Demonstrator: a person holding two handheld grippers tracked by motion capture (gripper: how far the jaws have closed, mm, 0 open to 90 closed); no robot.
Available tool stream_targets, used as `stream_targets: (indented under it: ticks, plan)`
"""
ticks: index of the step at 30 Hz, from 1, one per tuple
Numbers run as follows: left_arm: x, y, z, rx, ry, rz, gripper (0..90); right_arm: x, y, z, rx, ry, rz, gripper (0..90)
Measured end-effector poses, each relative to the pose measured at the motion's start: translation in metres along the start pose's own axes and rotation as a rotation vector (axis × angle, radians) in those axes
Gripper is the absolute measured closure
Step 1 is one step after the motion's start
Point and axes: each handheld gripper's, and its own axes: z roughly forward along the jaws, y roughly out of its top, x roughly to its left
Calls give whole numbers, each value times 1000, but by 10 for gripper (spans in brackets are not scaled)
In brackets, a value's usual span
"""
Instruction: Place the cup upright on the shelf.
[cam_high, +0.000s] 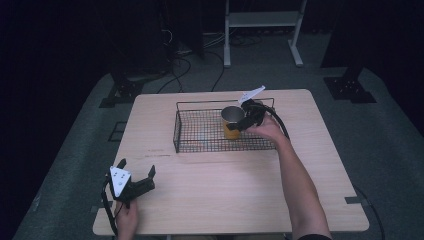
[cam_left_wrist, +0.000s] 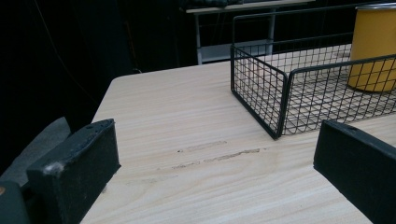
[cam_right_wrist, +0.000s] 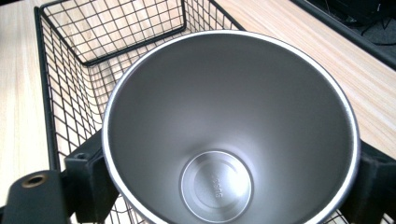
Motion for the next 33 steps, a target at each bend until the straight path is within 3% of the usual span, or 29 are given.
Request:
stream_targets:
  ticks: [15, 33]
  plan:
    - [0, 0, 0, 0, 1, 1, 0, 6, 1, -5, 23, -40, -21, 87]
    - [0, 0, 0, 0, 1, 0, 0, 6, -1, -17, 21, -41, -8, 87]
